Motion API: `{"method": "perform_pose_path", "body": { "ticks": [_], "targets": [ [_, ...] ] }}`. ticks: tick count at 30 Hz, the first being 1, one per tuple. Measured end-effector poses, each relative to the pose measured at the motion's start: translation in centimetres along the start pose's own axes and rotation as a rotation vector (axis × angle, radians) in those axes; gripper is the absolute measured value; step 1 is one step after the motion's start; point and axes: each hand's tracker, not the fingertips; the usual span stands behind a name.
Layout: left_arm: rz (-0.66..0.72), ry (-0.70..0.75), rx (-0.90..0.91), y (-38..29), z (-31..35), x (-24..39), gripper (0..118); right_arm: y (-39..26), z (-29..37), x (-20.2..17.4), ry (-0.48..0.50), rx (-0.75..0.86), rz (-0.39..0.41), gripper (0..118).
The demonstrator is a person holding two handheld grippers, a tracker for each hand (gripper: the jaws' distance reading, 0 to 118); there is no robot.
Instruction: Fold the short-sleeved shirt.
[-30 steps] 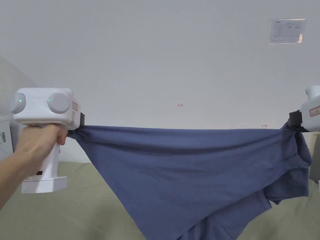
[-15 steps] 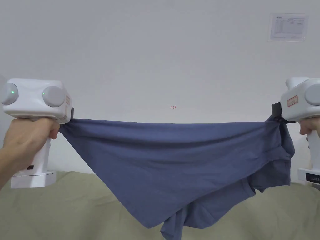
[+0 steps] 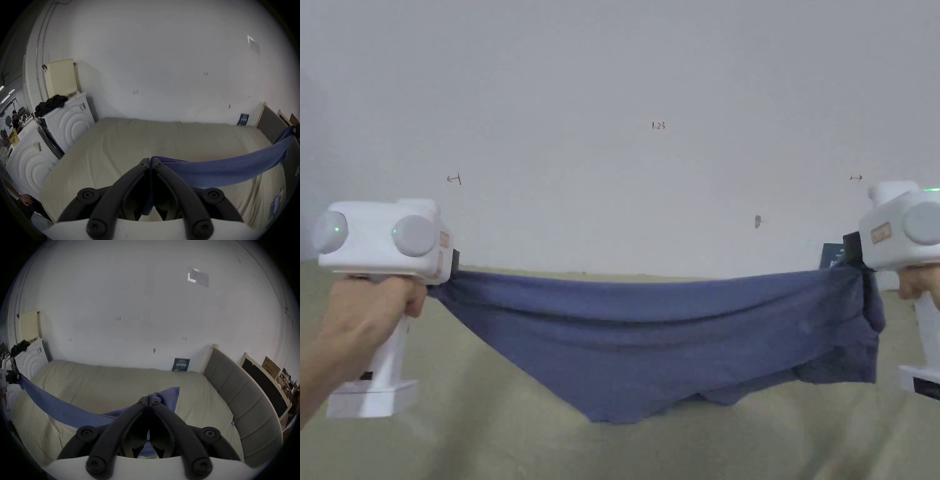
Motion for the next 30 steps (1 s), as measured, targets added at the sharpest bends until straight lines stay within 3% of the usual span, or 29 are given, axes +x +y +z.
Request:
{"method": "perform_pose_path", "body": {
  "ticks": [10,16,25,30],
  "targets": [
    [-0.017,-0.052,-0.176,-14.3,-1.5,-1.0,0,-14.4,-0.4,-0.1,0.044,-0.193,-0.005,3],
    [-0.064,-0.091,-0.232,-20.5,1.9,-3.2,0,-21.8,3.9,1.4,0.082,-0.237,-0.029,3],
    [-0.013,-0.121,-0.248,-26.6,8.6,-6.5,0,-29.7,13.1,2.7,0.134,-0.247,-0.152,3],
    [0.006,-0.129,-0.281,-30.3,12.0,-8.4,0,-34.3,17.3,3.1,0.150,-0.262,-0.172,3]
  ]
}}
